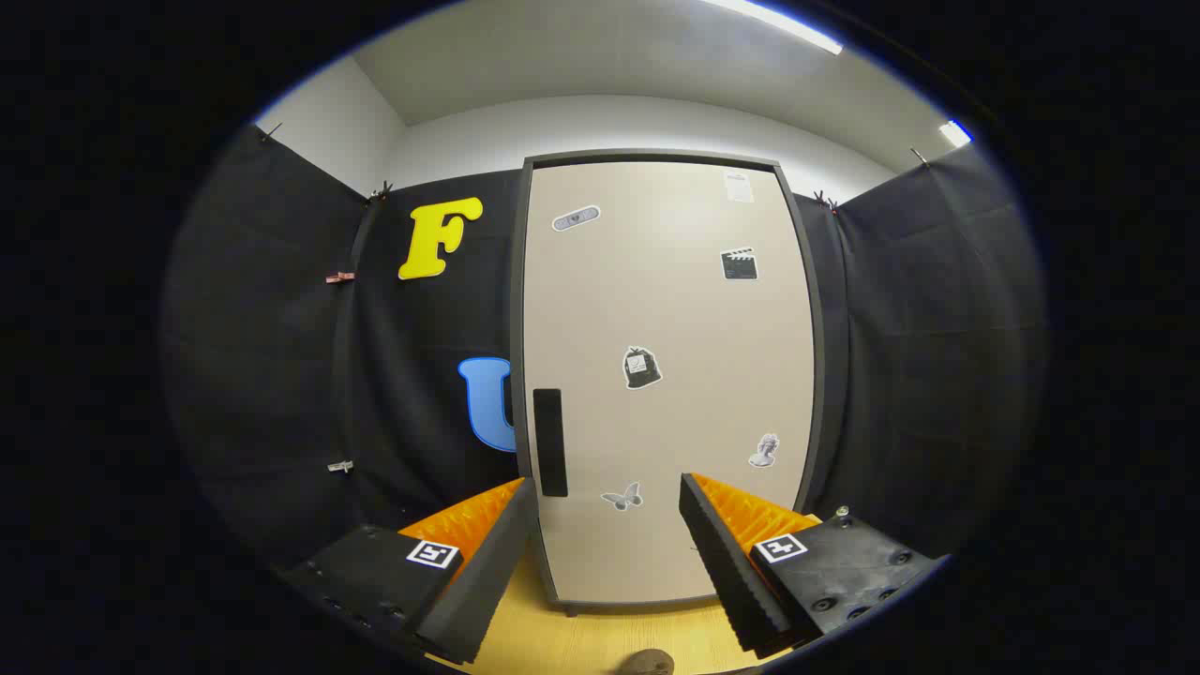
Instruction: Open the shoe cabinet door, grab the shoes and put them into the shoe cabinet, then close the shoe cabinet door.
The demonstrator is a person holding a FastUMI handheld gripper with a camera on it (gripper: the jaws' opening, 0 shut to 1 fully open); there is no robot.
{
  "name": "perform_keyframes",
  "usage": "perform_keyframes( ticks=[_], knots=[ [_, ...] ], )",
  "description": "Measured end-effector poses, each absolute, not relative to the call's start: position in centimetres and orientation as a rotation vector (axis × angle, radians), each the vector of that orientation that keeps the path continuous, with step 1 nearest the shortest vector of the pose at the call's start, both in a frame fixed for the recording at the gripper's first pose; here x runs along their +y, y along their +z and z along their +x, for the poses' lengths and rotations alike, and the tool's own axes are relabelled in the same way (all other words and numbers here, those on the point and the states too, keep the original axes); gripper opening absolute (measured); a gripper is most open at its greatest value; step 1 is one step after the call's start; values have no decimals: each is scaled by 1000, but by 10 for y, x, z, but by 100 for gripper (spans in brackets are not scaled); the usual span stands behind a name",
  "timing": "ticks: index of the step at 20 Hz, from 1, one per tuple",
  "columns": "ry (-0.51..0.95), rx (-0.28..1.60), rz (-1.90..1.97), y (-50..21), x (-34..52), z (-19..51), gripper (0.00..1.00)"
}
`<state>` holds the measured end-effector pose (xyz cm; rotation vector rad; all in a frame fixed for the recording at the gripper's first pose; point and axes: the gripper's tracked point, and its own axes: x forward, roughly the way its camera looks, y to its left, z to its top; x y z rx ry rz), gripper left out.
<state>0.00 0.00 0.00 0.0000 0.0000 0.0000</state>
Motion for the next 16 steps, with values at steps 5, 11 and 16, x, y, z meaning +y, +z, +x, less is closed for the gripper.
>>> perform_keyframes(
  ticks=[5,11,16],
  knots=[
    [6,11,-5,-5,12,11,98],
    [-3,23,-1,-10,18,30,98],
    [-1,28,-2,-15,28,51,98]
  ],
)
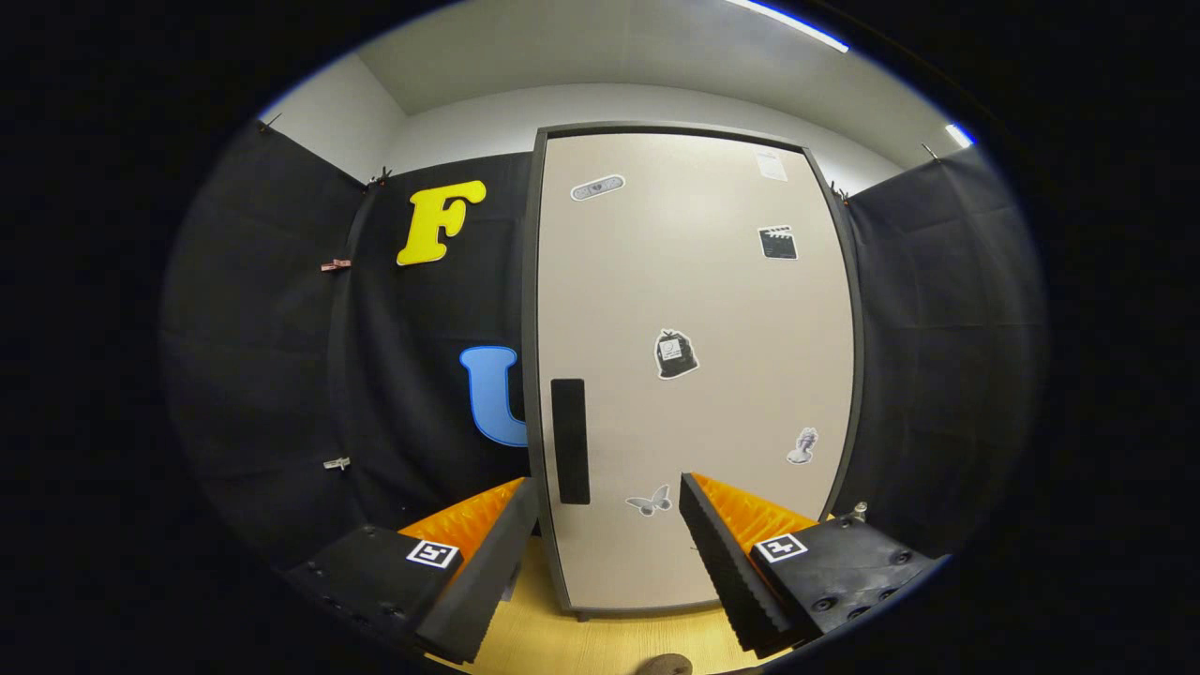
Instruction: Open the shoe cabinet door, grab the shoes and put them into the shoe cabinet, then close the shoe cabinet door.
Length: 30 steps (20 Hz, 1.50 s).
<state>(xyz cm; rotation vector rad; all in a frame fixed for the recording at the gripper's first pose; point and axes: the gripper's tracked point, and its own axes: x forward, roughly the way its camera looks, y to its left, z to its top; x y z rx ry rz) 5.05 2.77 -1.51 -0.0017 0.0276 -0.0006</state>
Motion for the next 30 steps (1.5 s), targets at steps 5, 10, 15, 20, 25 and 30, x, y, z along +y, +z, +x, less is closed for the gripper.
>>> perform_keyframes(
  ticks=[5,10,15,20,25,30],
  knots=[
    [4,39,-2,-22,41,88,98],
    [-7,35,1,-29,45,131,98],
    [-27,63,-35,-42,47,163,94],
    [-30,77,-25,-51,50,179,83],
    [-41,66,-21,-51,54,186,42],
    [-41,88,-36,-52,53,181,30]
  ],
)
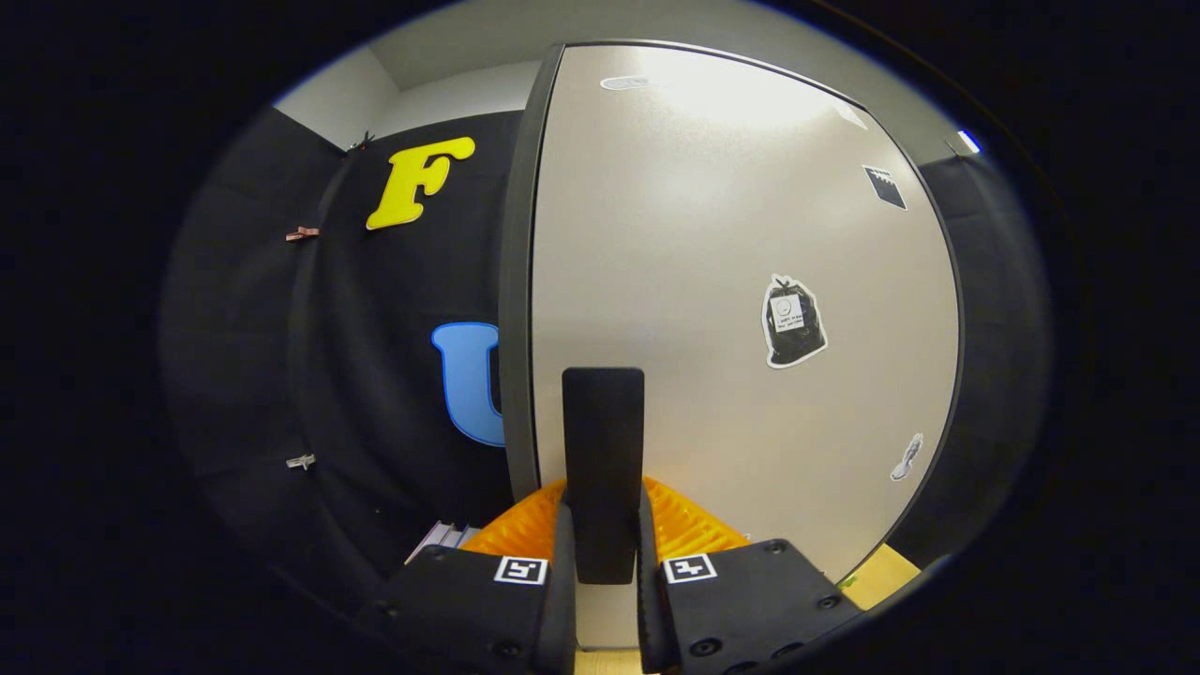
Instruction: Open the shoe cabinet door, grab the shoes and put them into the shoe cabinet, then close the shoe cabinet door.
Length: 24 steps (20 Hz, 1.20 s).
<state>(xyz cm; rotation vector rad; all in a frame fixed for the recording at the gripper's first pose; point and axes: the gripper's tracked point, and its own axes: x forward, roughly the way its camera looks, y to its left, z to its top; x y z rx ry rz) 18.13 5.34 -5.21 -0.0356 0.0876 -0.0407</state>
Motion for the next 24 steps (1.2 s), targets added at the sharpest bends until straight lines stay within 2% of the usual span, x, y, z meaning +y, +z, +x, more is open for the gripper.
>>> perform_keyframes(
  ticks=[12,24],
  knots=[
    [51,78,-12,-38,37,91,30],
    [195,85,4,-27,-30,-7,30]
  ],
)
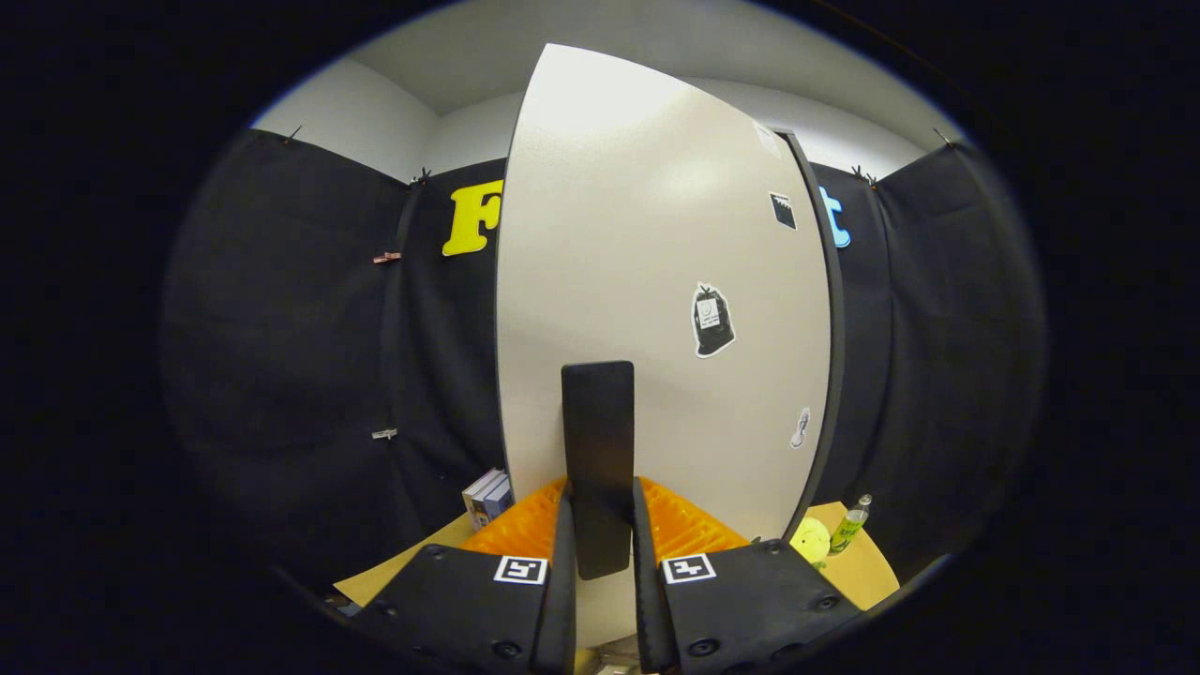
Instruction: Open the shoe cabinet door, grab the shoes and put them into the shoe cabinet, then close the shoe cabinet door.
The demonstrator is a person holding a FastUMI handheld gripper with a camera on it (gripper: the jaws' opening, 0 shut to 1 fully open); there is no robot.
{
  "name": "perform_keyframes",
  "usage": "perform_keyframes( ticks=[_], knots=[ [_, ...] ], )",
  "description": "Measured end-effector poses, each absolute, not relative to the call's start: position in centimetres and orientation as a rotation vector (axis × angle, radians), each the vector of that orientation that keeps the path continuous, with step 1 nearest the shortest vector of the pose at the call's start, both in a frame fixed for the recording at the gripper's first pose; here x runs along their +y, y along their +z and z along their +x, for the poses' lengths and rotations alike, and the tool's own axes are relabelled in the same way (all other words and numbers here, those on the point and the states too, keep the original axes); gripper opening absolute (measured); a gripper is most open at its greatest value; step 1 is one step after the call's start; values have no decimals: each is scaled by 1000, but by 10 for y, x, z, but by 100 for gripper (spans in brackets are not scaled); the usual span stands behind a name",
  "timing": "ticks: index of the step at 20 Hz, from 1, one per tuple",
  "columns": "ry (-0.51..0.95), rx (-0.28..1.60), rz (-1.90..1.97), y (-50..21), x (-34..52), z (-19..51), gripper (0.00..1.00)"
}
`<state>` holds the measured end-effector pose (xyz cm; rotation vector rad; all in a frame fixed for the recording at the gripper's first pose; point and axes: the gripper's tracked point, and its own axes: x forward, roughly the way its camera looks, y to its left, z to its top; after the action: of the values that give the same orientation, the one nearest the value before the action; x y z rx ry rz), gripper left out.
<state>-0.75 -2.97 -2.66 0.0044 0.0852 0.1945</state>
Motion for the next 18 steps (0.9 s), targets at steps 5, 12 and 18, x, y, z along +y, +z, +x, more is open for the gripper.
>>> perform_keyframes(
  ticks=[5,12,18],
  knots=[
    [183,90,21,-24,-60,-29,29],
    [125,92,43,-23,-88,-44,29],
    [43,93,52,-24,-108,-52,29]
  ],
)
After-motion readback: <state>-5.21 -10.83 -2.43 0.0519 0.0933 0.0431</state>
